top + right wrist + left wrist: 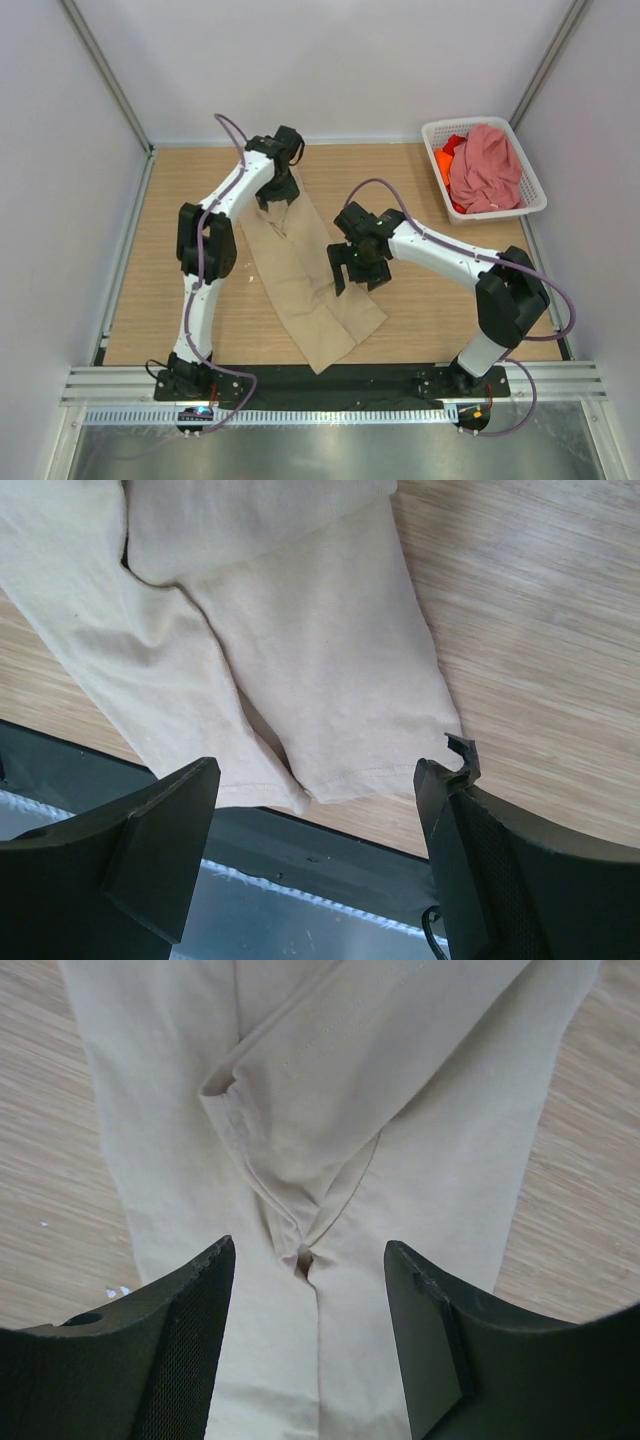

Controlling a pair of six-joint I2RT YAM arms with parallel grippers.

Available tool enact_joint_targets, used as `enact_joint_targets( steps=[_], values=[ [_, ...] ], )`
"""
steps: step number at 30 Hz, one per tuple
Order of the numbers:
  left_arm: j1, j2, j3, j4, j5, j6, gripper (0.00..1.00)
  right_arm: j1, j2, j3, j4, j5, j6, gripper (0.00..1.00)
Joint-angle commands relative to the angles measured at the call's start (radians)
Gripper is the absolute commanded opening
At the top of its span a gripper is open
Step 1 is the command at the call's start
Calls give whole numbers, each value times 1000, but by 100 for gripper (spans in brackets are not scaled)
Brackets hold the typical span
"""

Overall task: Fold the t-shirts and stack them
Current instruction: Fold the tshirt

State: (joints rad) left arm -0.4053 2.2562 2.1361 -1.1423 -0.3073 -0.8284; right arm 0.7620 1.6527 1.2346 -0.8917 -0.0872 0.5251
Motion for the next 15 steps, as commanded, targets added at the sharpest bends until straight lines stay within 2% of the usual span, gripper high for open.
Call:
enact_joint_targets(
  steps=[1,11,15],
  values=[
    [5,60,-8,-11,-20,-80,63,-3,-60,-6,-9,4,-14,86],
    [51,284,146,27,49,-37,61,3,5,5,33,-25,3,86],
    [94,348,229,24,76,-6,59,58,82,28,68,-5,1,84]
  ],
)
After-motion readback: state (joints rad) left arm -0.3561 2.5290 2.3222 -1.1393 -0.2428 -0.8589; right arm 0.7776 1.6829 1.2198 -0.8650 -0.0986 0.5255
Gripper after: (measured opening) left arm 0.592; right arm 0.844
